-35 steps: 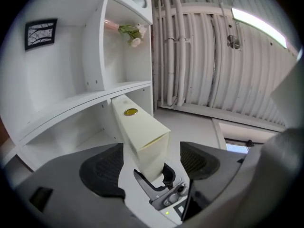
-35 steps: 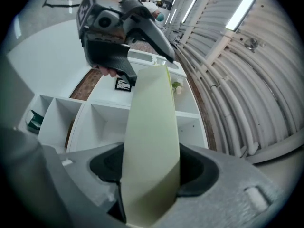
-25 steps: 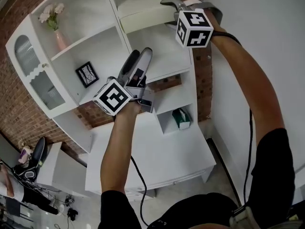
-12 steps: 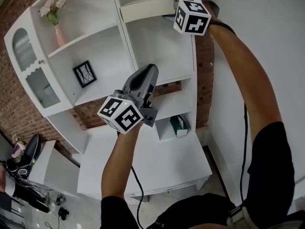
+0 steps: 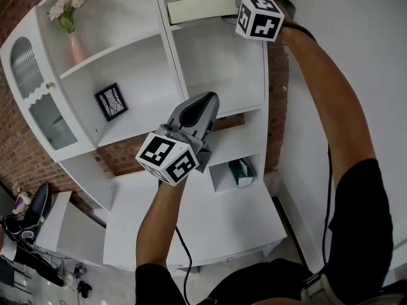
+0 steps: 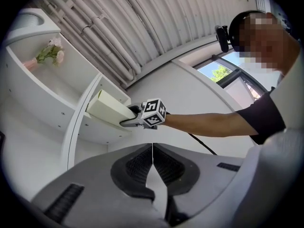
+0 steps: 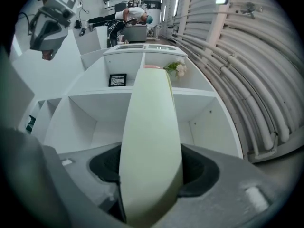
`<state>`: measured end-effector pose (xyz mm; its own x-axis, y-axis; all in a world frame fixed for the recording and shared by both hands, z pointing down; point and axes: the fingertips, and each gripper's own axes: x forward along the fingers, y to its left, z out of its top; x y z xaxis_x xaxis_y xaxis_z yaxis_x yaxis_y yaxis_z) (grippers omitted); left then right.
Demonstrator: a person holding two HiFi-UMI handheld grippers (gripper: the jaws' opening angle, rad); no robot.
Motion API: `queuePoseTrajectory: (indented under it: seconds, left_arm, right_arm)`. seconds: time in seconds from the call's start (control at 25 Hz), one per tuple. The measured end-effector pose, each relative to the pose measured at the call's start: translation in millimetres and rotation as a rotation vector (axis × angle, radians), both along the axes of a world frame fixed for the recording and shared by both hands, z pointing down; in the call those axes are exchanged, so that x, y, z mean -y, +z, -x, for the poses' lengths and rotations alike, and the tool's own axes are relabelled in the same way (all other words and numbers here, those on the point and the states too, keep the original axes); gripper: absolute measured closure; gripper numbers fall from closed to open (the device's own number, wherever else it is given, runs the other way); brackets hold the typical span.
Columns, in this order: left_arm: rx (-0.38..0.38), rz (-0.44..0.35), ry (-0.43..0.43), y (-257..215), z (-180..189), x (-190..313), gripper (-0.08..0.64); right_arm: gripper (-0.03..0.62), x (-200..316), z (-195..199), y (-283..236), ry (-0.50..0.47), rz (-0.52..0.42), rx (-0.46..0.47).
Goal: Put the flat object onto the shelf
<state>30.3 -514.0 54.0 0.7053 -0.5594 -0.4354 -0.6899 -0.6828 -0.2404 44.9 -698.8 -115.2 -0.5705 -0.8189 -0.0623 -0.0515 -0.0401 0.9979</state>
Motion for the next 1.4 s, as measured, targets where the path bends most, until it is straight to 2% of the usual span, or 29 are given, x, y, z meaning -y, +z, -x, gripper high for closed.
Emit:
queuePoseTrajectory:
  seconds: [0.12, 0.24, 0.4, 0.56, 0.8, 1.12, 1.28, 1.4]
  left_arm:
    - [-0.001, 0.012, -0.014, -2.3, 2.9, 9.5, 0.559]
    - [-0.011, 0.032, -0.041, -2.4, 6.8, 18.0, 0.561]
    - [-0.051, 0.053, -0.082, -11.6, 16.6, 28.5, 0.563]
    - [-0.093, 0.038, -0.116, -30.9, 22.1, 29.5, 0.563]
    - [-0.119, 0.004, -0.159, -52.0, 17.8, 15.9, 0.563]
    - [-0.136, -0.020, -0.146, -57.7, -3.1, -9.2, 0.562]
    - [-0.135, -0.035, -0.137, -53.9, -14.8, -24.9, 0.562]
    - [-0.130, -0.038, -0.133, -44.1, -20.7, -37.5, 0.562]
  right_arm:
    - [0.296, -0.1, -0.7, 0.2, -0.018, -0.027, 0.001]
    - [0.268, -7.7, -2.6, -1.5, -0.052, -0.077, 0.016]
    - [0.249, -30.6, -14.9, -5.5, -0.106, -0.094, 0.055]
    - [0.249, -59.2, -33.1, -4.1, -0.164, -0.061, 0.112]
    - [0.271, -107.1, -51.6, 8.7, -0.335, 0.061, 0.300]
    - [0.434, -171.7, -61.5, 57.7, -0.577, 0.199, 0.517]
    - [0.552, -196.8, -69.7, 79.7, -0.680, 0.278, 0.685]
    - [0.589, -209.4, -68.6, 102.1, -0.735, 0.344, 0.775]
